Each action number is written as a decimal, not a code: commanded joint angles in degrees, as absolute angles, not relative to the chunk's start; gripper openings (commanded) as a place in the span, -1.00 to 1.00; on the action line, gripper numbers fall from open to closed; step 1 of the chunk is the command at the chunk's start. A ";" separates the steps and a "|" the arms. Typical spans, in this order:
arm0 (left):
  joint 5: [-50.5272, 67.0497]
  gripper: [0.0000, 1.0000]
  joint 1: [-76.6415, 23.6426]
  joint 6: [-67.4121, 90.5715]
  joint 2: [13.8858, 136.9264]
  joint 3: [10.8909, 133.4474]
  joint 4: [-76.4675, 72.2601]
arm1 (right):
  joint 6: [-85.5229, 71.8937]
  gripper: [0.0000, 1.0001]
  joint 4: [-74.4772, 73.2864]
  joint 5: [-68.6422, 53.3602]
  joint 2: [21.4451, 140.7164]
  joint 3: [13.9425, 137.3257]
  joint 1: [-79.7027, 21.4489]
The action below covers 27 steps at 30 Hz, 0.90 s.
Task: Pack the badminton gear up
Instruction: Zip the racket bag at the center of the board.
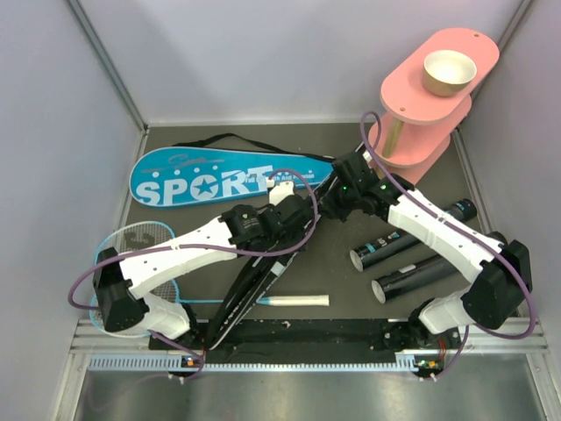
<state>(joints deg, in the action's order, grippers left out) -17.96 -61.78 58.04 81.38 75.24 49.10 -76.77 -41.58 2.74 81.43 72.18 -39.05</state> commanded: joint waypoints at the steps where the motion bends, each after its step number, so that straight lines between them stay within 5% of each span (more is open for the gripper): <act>1: -21.79 -0.21 -62.05 62.57 80.94 76.64 50.27 | -78.92 -1.00 -40.69 5.45 79.72 73.57 -39.46; 18: -26.72 -0.12 -62.14 66.71 83.93 77.34 53.70 | -79.19 -1.00 -40.61 5.63 79.54 73.21 -39.64; 27: -33.48 -0.37 -62.40 67.06 87.09 79.54 55.98 | -79.19 -1.00 -40.52 5.71 79.37 73.30 -39.90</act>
